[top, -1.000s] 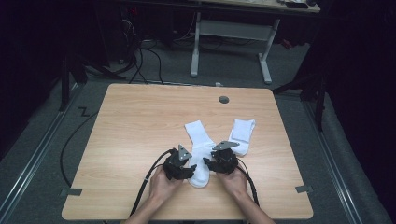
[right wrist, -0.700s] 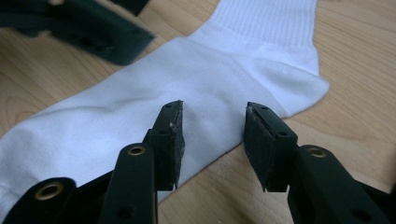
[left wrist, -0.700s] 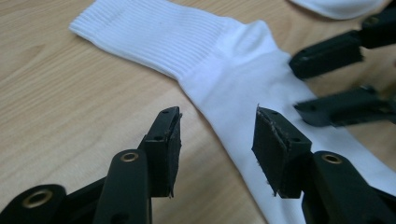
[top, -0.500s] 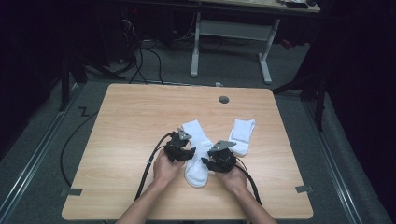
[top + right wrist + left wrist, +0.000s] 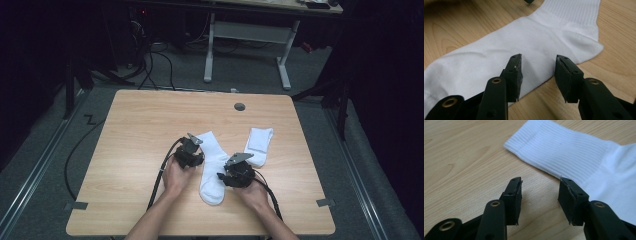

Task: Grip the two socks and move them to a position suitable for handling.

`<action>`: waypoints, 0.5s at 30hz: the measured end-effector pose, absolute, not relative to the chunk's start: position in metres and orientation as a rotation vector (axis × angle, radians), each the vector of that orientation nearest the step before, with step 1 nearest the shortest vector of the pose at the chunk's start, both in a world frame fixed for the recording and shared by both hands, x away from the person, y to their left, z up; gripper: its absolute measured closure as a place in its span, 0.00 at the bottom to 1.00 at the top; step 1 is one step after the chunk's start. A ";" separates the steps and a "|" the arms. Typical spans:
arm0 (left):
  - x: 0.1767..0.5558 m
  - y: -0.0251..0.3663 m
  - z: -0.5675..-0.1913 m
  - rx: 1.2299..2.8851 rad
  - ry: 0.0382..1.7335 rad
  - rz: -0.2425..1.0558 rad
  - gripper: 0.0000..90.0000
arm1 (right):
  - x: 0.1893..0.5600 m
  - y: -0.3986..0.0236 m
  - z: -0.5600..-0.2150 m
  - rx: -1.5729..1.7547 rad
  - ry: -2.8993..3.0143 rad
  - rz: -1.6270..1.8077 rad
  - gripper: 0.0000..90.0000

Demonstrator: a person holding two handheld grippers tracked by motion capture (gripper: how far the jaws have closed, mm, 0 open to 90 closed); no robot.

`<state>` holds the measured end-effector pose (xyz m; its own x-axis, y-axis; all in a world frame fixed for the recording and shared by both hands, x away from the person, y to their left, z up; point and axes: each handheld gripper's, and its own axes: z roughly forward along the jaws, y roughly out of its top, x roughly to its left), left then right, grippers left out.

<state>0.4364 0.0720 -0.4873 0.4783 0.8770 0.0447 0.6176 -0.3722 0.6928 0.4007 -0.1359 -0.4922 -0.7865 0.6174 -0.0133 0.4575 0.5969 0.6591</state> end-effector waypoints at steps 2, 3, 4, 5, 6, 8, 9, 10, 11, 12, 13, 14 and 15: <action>0.427 0.073 -0.483 2.085 1.178 0.522 0.59 | 0.402 -0.136 -0.492 0.890 2.578 0.974 0.69; 0.424 0.072 -0.482 2.086 1.159 0.514 0.58 | 0.402 -0.136 -0.491 0.889 2.571 0.994 0.77; 0.418 0.071 -0.481 2.094 1.129 0.497 0.57 | 0.403 -0.137 -0.489 0.892 2.571 1.012 0.82; 0.414 0.070 -0.481 2.104 1.113 0.485 0.56 | 0.405 -0.138 -0.487 0.920 2.572 1.043 0.91; 0.408 0.067 -0.481 2.114 1.089 0.474 0.56 | 0.406 -0.138 -0.485 0.931 2.567 1.056 0.93; 0.399 0.064 -0.484 2.124 1.060 0.456 0.55 | 0.411 -0.136 -0.482 0.949 2.534 1.057 0.96; 0.394 0.063 -0.485 2.125 1.045 0.445 0.55 | 0.414 -0.136 -0.481 0.975 2.512 1.065 0.96; 0.390 0.062 -0.486 2.124 1.037 0.436 0.55 | 0.418 -0.135 -0.481 0.994 2.493 1.058 0.96; 0.387 0.062 -0.487 2.124 1.028 0.425 0.54 | 0.420 -0.134 -0.481 1.014 2.480 1.052 0.95; 0.383 0.061 -0.488 2.120 1.016 0.415 0.54 | 0.423 -0.134 -0.482 1.019 2.474 1.041 0.94; 0.380 0.060 -0.489 2.123 1.010 0.410 0.54 | 0.428 -0.132 -0.485 1.032 2.470 1.019 0.93; 0.376 0.059 -0.491 2.130 1.000 0.400 0.54 | 0.431 -0.131 -0.487 1.044 2.472 1.002 0.92; 0.374 0.059 -0.492 2.133 0.996 0.388 0.54 | 0.436 -0.130 -0.489 1.064 2.471 0.989 0.91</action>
